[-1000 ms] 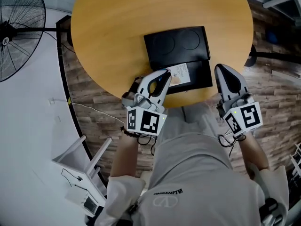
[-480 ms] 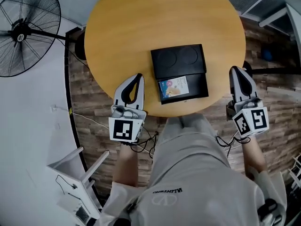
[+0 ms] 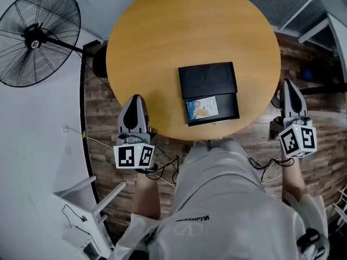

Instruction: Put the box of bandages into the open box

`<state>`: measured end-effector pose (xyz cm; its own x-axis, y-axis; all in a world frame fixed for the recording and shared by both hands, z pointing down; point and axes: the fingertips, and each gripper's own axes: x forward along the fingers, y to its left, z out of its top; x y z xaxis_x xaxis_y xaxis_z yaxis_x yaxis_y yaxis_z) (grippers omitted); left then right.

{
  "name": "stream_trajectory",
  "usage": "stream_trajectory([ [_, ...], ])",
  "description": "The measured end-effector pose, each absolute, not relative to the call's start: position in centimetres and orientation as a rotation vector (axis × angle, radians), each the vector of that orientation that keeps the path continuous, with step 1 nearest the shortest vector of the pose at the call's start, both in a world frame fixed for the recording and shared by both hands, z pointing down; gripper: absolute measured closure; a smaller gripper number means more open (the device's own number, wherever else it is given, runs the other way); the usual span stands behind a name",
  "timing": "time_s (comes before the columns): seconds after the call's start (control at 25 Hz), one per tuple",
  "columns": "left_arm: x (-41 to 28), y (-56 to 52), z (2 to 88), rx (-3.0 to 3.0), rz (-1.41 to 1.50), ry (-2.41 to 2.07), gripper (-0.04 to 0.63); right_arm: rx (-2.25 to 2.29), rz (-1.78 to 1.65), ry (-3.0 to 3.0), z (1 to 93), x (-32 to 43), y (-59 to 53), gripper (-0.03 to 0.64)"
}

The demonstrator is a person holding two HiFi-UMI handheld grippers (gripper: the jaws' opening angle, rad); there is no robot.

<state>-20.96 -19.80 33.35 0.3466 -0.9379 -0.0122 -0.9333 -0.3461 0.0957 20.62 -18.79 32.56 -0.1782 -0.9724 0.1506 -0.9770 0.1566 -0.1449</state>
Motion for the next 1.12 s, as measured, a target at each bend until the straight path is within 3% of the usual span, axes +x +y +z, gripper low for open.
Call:
stream_trajectory([
  [1.12,-21.2,-19.3,32.3,2.535,-0.115,-1.755,0.588,1.991,0.346,-2.370,32.7,20.7,-18.2,0.601],
])
